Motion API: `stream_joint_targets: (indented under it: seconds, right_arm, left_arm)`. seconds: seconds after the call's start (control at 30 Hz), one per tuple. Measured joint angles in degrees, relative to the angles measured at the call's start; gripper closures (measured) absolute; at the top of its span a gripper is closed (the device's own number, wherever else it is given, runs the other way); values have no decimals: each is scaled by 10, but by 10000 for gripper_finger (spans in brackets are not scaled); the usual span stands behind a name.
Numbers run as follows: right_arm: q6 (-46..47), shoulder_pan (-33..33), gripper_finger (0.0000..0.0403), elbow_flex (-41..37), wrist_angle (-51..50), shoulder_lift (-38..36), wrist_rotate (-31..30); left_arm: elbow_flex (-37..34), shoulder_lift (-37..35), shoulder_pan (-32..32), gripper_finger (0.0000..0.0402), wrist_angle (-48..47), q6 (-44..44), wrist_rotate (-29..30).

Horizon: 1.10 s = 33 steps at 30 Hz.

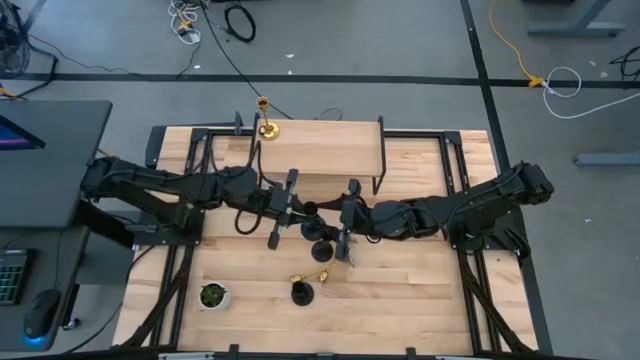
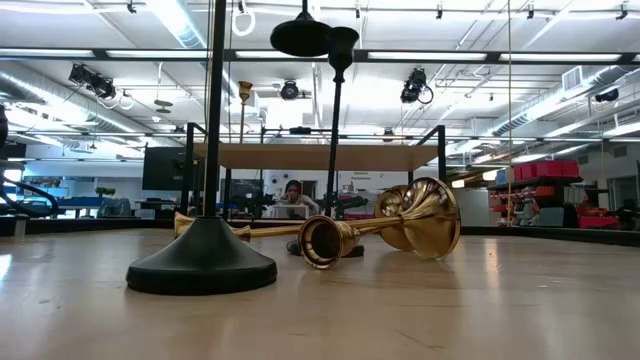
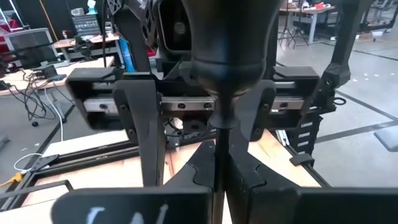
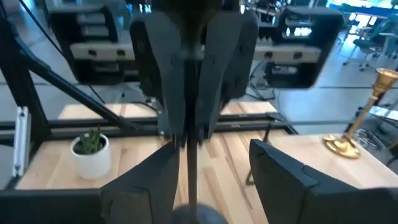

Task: Pick & Place candle stick holders
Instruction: Put the top left black candle holder on the shelf

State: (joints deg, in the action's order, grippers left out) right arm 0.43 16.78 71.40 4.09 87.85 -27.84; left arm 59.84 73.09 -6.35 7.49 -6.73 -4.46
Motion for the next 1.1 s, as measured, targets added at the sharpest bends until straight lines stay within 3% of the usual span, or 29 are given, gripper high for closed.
stream_joint_targets:
  seconds: [0.17,0.4,0.53,0.7,1.1]
  right_arm:
    - [2,-8,206,0,7,11,33]
    - [1,-14,224,0,18,18,33]
    - [1,-14,280,0,18,18,35]
    - [-4,-13,385,0,14,18,36]
    - [-11,-14,398,0,19,18,22]
  left_arm:
    - [0,1,0,388,10,-5,0]
    - [-1,1,0,388,11,-6,0]
    - [-1,1,0,385,7,-6,1]
    - [-1,1,0,385,7,-4,3]
    - [-2,-17,2,349,-8,-18,6]
